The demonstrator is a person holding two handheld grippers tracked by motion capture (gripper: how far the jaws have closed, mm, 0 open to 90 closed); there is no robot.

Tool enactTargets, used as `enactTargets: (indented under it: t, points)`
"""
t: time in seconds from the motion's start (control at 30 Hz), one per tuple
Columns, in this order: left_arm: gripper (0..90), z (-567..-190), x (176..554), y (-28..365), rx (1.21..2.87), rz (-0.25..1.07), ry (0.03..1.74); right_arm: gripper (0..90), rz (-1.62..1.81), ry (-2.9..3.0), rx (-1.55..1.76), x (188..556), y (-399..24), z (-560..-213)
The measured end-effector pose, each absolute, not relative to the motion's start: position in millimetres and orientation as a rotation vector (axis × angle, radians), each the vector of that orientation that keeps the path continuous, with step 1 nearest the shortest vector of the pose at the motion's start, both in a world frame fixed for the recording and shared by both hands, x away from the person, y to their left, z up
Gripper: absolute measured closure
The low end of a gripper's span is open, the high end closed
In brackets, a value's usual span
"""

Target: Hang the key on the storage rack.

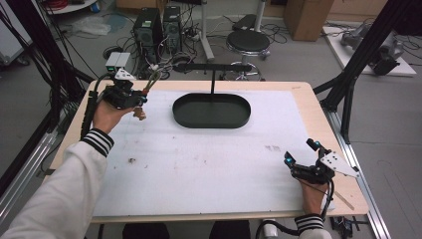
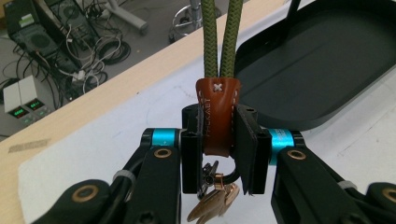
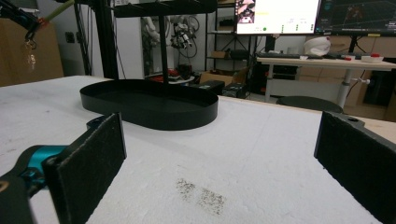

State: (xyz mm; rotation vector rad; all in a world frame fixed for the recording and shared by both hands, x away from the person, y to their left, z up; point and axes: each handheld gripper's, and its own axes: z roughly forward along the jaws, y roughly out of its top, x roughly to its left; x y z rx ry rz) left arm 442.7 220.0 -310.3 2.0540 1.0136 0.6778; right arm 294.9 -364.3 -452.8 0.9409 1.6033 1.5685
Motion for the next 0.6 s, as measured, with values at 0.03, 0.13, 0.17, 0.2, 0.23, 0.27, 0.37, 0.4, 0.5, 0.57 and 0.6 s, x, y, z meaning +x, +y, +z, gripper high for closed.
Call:
enactTargets:
  t: [0.03, 0.13, 0.17, 0.2, 0.23, 0.27, 0.37, 0.4, 0.5, 0.57, 0.6]
  points:
    - [73.1, -309.5, 442.2, 218.7, 2.046, 0.684, 1.005, 1.1, 1.567, 1.604, 0.940, 294.8, -364.3, -452.8]
    - [73.1, -307.2, 441.4, 214.1, 2.025, 0.677, 0.984, 1.1, 1.569, 1.604, 0.942, 295.0, -364.4, -452.8]
    - [73.1, -306.6, 441.3, 212.1, 2.024, 0.674, 0.980, 1.1, 1.569, 1.604, 0.942, 295.0, -364.4, -452.8]
    - [73.1, -306.2, 441.2, 210.1, 2.022, 0.680, 0.971, 1.1, 1.569, 1.604, 0.942, 295.0, -364.4, -452.8]
    - [73.1, -306.1, 441.4, 207.9, 2.014, 0.679, 0.966, 1.1, 1.569, 1.604, 0.941, 295.1, -364.4, -452.8]
    - [73.2, -305.8, 441.7, 205.8, 2.011, 0.681, 0.967, 1.1, 1.569, 1.605, 0.941, 295.0, -364.4, -452.8]
    - [73.2, -305.5, 442.3, 199.3, 1.992, 0.699, 0.952, 1.1, 1.569, 1.604, 0.941, 295.0, -364.4, -452.8]
    - [73.1, -305.6, 442.2, 197.6, 1.989, 0.707, 0.945, 1.1, 1.568, 1.604, 0.940, 295.0, -364.4, -452.8]
    - [73.1, -306.3, 443.8, 191.8, 1.988, 0.700, 0.934, 1.1, 1.568, 1.604, 0.942, 295.0, -364.4, -452.8]
    - [73.1, -306.7, 444.8, 188.5, 1.984, 0.686, 0.933, 1.2, 1.568, 1.604, 0.939, 295.0, -364.3, -452.8]
    - [73.1, -306.8, 445.1, 186.5, 1.981, 0.692, 0.925, 1.1, 1.567, 1.604, 0.939, 295.1, -364.4, -452.8]
